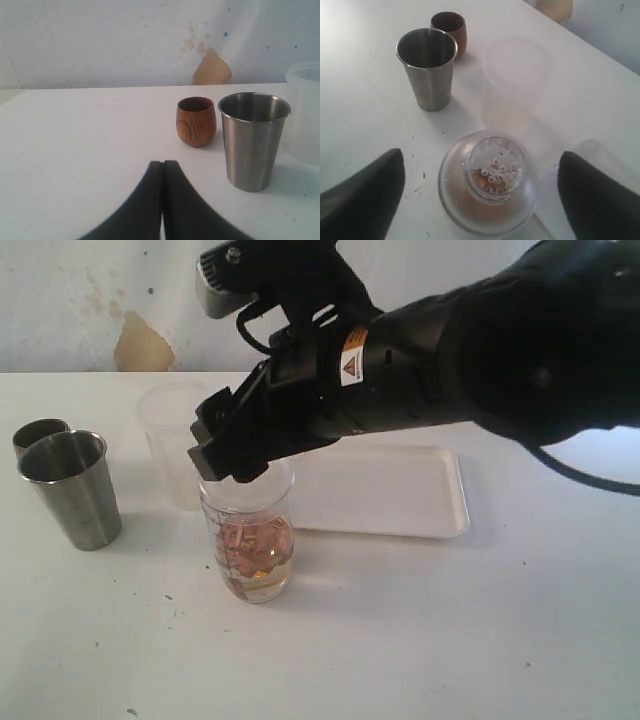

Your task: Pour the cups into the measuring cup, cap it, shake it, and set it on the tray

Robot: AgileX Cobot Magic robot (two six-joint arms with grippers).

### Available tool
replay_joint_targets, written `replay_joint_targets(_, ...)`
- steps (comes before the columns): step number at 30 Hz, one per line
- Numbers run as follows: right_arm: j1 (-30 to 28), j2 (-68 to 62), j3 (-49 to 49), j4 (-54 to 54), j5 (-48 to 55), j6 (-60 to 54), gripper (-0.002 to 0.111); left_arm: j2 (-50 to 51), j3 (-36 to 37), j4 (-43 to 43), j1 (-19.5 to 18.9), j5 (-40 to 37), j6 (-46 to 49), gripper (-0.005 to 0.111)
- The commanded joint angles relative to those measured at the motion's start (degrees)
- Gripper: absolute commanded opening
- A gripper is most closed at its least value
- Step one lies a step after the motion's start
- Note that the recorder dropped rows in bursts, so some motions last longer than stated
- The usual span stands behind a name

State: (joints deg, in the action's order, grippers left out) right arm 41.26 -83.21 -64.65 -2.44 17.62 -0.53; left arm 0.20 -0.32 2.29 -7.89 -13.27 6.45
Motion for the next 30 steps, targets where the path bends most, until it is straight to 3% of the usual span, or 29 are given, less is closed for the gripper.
replay_joint_targets(1, -0.2, -3.1, 1.9, 0.1, -7.1, 0.9, 0.077, -0.2, 0.3, 0.0, 0.0, -0.1, -0.2, 0.0)
replay_joint_targets(12, -0.2, -7.3, 8.4, 0.1, -23.9, 2.3, 0.053, -0.2, 0.3, 0.0, 0.0, -0.1, -0.2, 0.0)
replay_joint_targets(20, -0.2, -7.8, 8.8, -0.2, -20.4, -0.9, 0.022, -0.2, 0.3, 0.0, 0.0, -0.1, -0.2, 0.0)
replay_joint_targets(24, -0.2, -7.8, 8.7, -0.2, -19.7, -3.6, 0.0, -0.2, 0.3, 0.0, 0.0, -0.1, -0.2, 0.0)
replay_joint_targets(30, -1.3, -7.8, 8.5, -0.2, -12.3, -6.6, 0.0, -0.2, 0.3, 0.0, 0.0, -0.1, -0.2, 0.0)
